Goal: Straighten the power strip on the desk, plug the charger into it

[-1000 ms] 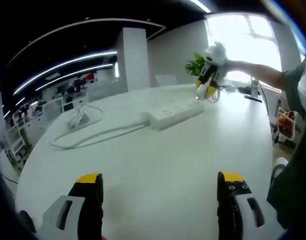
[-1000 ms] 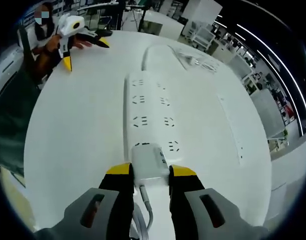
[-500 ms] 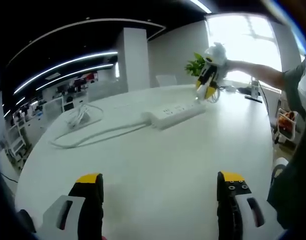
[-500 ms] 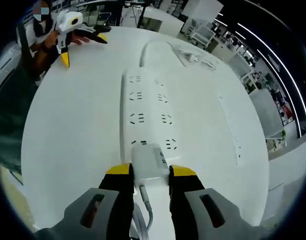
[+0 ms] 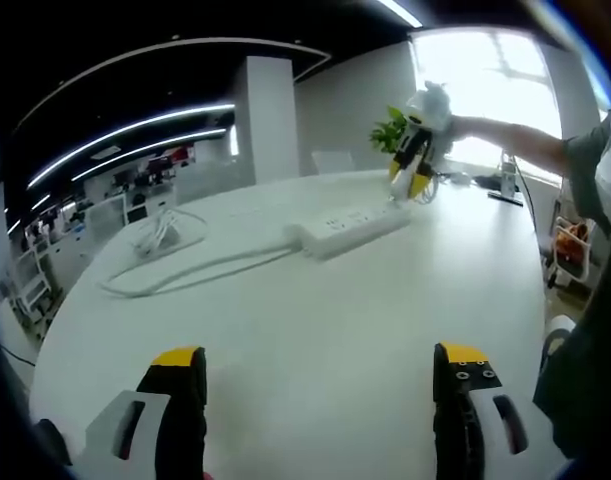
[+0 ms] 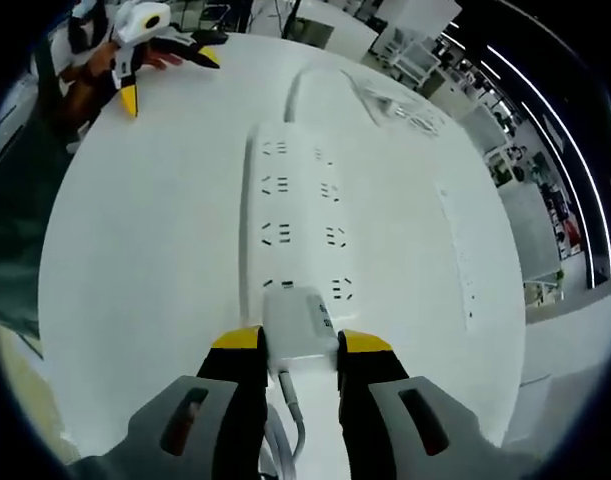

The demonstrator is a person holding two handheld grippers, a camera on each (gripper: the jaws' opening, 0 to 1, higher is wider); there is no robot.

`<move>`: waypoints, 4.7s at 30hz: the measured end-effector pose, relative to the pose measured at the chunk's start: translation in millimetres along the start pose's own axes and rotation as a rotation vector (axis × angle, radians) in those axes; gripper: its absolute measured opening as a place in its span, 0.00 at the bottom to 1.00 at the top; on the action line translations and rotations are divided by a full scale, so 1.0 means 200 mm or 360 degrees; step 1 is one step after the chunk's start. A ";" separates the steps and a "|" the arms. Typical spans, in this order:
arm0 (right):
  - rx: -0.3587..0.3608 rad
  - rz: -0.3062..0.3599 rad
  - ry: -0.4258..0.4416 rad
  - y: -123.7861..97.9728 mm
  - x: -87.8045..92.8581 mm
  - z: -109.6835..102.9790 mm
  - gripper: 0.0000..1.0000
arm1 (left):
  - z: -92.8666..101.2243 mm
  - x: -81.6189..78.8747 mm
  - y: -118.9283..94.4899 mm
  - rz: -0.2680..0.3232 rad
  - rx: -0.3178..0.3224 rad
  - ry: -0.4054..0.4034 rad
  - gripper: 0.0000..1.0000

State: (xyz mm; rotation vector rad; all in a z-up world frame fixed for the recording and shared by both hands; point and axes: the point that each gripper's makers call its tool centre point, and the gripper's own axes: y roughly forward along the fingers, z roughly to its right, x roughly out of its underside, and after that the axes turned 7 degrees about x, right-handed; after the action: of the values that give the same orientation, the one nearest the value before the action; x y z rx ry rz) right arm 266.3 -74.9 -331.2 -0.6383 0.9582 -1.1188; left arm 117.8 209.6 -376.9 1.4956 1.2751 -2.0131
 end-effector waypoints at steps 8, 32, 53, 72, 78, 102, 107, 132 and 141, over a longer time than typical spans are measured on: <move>0.0011 -0.0063 0.0000 0.00 0.00 0.00 0.25 | 0.00 0.00 -0.01 0.0004 0.0001 0.0000 0.97; 0.0011 -0.0342 -0.0031 0.00 -0.02 0.00 0.25 | 0.01 0.00 -0.01 0.0013 0.0007 0.0012 0.97; 0.0002 -0.0533 -0.0089 0.03 -0.04 0.00 0.25 | 0.02 -0.01 -0.01 0.0030 0.0017 0.0017 0.97; -0.0014 -0.0628 -0.0114 0.04 -0.08 0.00 0.25 | 0.02 -0.02 -0.01 0.0064 0.0029 0.0014 0.97; -0.0016 -0.0625 -0.0079 0.05 -0.08 0.00 0.25 | 0.01 -0.01 -0.01 0.0061 0.0031 0.0009 0.97; -0.0023 -0.0588 -0.0034 0.07 -0.10 -0.04 0.25 | 0.00 -0.02 -0.01 0.0058 0.0017 0.0012 0.97; -0.0007 -0.0597 -0.0042 0.08 -0.11 -0.05 0.25 | 0.01 -0.02 -0.01 0.0062 0.0019 0.0011 0.97; 0.0023 -0.0571 -0.0049 0.10 -0.11 -0.07 0.25 | 0.00 -0.01 -0.02 0.0050 0.0008 0.0008 0.97; 0.0008 -0.0590 -0.0052 0.12 -0.11 -0.04 0.26 | 0.00 0.00 -0.01 0.0046 0.0006 0.0002 0.96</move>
State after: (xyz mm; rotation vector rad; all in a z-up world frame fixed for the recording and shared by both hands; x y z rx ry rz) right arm 267.8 -46.6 -348.3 -0.8505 0.8275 -1.4313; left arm 115.7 210.4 -375.6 1.5090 1.2437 -1.9977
